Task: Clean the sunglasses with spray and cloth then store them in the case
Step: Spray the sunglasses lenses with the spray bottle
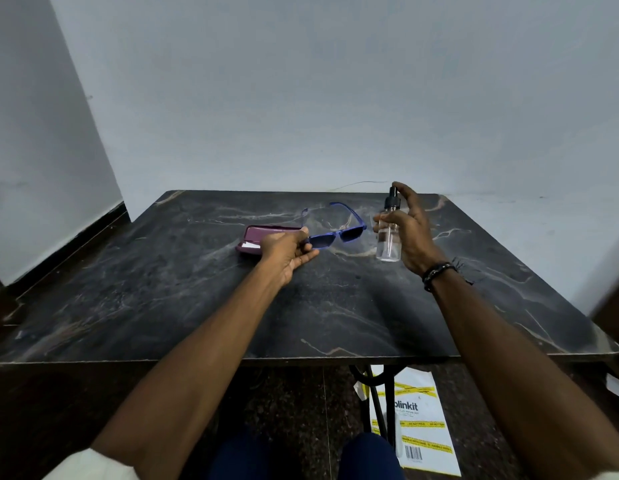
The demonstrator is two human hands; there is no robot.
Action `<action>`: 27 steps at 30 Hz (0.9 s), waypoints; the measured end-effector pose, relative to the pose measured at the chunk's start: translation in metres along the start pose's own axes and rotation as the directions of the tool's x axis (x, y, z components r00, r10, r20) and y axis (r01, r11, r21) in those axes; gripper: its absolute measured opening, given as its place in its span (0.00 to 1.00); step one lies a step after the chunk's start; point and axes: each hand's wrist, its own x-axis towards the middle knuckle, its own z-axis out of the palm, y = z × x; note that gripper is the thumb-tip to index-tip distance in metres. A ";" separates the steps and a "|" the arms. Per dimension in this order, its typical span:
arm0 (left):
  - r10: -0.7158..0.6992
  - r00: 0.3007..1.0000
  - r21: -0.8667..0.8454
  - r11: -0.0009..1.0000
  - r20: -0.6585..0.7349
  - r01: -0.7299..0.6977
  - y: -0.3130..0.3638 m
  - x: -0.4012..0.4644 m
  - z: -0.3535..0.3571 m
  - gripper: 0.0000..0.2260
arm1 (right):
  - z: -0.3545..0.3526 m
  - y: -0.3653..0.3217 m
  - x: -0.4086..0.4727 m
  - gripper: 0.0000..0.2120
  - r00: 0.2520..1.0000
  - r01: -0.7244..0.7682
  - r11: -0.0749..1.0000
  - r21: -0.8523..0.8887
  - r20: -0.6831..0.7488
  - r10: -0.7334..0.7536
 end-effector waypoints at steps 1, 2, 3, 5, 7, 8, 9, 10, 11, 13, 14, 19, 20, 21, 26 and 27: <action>0.001 1.000 -0.018 1.000 -0.003 -0.001 0.002 -0.001 0.000 0.06 | 0.004 -0.001 -0.004 0.31 0.999 0.002 0.999 0.036 0.042 -0.004; 0.002 1.000 -0.036 0.999 -0.006 -0.002 0.004 -0.002 0.000 0.04 | 0.007 -0.002 -0.008 0.31 0.997 0.007 0.999 0.048 0.083 -0.011; 0.004 1.000 -0.050 0.999 -0.012 -0.005 0.005 -0.003 -0.001 0.04 | 0.011 -0.002 -0.012 0.31 0.993 0.009 0.999 0.047 0.121 -0.014; 0.015 1.000 -0.072 0.997 -0.025 -0.016 0.008 -0.004 -0.002 0.05 | 0.018 -0.002 -0.020 0.31 0.980 -0.002 0.999 0.054 0.199 -0.009; 0.026 0.999 -0.095 0.995 -0.031 -0.029 0.010 -0.006 -0.002 0.05 | 0.025 -0.002 -0.027 0.31 0.965 -0.026 0.996 0.089 0.264 0.002; 0.030 0.999 -0.109 0.994 -0.034 -0.033 0.011 -0.007 -0.002 0.04 | 0.029 -0.002 -0.030 0.31 0.959 -0.040 0.993 0.108 0.284 0.007; 0.033 0.999 -0.116 0.992 -0.039 -0.038 0.012 -0.008 -0.002 0.04 | 0.032 -0.002 -0.033 0.30 0.954 -0.045 0.992 0.119 0.300 0.007; 0.039 0.998 -0.123 0.991 -0.045 -0.044 0.013 -0.009 -0.001 0.04 | 0.036 -0.001 -0.036 0.30 0.948 -0.040 0.992 0.121 0.318 -0.001; 0.043 0.998 -0.129 0.990 -0.048 -0.049 0.013 -0.011 -0.001 0.04 | 0.038 0.001 -0.038 0.30 0.943 -0.029 0.993 0.114 0.333 -0.011; 0.047 0.997 -0.141 0.989 -0.054 -0.054 0.014 -0.013 0.000 0.04 | 0.043 0.004 -0.042 0.30 0.940 -0.005 0.996 0.090 0.341 -0.026; 0.047 0.997 -0.143 0.988 -0.060 -0.055 0.013 -0.014 0.000 0.04 | 0.044 0.006 -0.043 0.31 0.942 0.008 0.998 0.069 0.335 -0.031; 0.037 0.997 -0.158 0.986 -0.073 -0.048 0.014 -0.014 -0.001 0.06 | 0.052 0.016 -0.049 0.33 0.952 0.143 0.978 -0.153 0.292 -0.094; 0.030 0.997 -0.168 0.985 -0.073 -0.042 0.014 -0.013 -0.001 0.06 | 0.055 0.017 -0.051 0.32 0.956 0.173 0.962 -0.213 0.270 -0.112; 0.021 0.997 -0.179 0.983 -0.072 -0.034 0.015 -0.013 -0.001 0.06 | 0.058 0.020 -0.053 0.32 0.960 0.205 0.939 -0.275 0.244 -0.138; -0.027 0.994 -0.170 0.985 -0.102 0.010 0.015 -0.015 0.003 0.03 | 0.076 0.032 -0.063 0.28 0.919 0.379 0.694 -0.612 0.159 -0.361; -0.039 0.994 -0.169 0.985 -0.104 0.021 0.015 -0.015 0.004 0.03 | 0.079 0.033 -0.064 0.28 0.912 0.384 0.664 -0.642 0.149 -0.383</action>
